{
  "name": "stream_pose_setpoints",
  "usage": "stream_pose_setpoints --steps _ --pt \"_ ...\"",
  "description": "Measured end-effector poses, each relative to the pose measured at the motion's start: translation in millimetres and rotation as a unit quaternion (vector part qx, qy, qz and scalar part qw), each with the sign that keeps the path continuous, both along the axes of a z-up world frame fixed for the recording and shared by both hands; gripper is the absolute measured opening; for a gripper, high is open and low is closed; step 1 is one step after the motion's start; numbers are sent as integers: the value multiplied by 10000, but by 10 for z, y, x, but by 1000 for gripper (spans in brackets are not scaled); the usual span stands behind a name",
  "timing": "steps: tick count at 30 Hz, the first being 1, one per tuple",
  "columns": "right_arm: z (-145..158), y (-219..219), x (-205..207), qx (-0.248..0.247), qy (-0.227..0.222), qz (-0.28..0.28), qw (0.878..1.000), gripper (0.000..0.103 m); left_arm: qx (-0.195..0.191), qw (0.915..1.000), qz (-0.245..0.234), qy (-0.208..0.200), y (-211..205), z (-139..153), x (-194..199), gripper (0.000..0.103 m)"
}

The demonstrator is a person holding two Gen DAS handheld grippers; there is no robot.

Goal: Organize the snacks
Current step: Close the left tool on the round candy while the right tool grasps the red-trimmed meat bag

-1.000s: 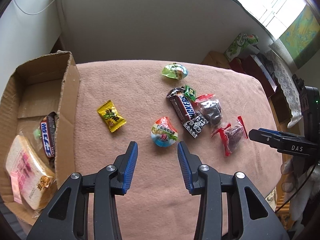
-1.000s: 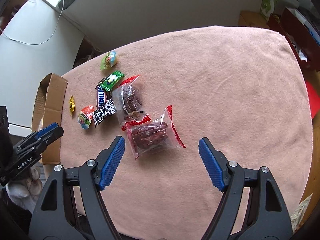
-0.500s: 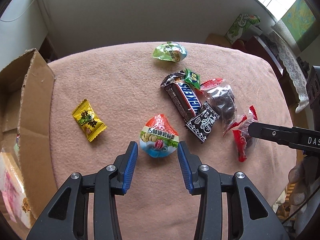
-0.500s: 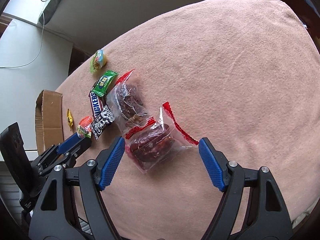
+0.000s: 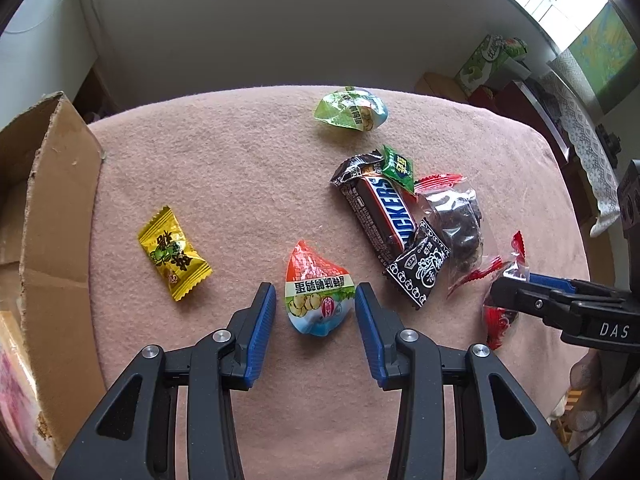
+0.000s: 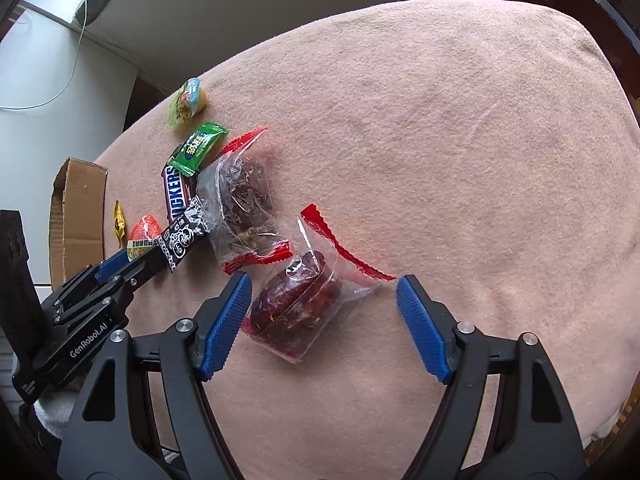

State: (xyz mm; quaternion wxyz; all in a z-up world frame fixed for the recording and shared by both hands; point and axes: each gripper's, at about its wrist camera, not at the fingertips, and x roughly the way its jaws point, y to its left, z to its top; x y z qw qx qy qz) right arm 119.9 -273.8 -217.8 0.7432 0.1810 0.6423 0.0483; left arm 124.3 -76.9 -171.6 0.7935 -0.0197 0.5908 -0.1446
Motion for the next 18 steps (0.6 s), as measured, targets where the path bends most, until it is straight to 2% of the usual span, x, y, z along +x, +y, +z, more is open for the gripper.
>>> stream_pose_setpoints --steps 2,5,7,8,9,18 --pt "2 -3 -19 -13 -24 41 10000 77 -29 10000 29 -6 6 0 10 38" --pt "27 -53 -61 91 -65 82 9999 63 67 9999 35 -87 3 -4 3 28" --pt "44 -50 -65 80 -79 126 9999 60 55 9999 55 -106 21 -8 1 24" --pt "50 -45 -69 74 -99 150 9998 57 31 9999 52 -105 30 -12 1 23" --pt "51 -36 -69 121 -109 161 9997 49 0 9999 50 -99 45 -11 -3 23" --pt "94 53 -101 177 -239 240 9993 38 -3 9999 47 -132 77 9 -89 23"
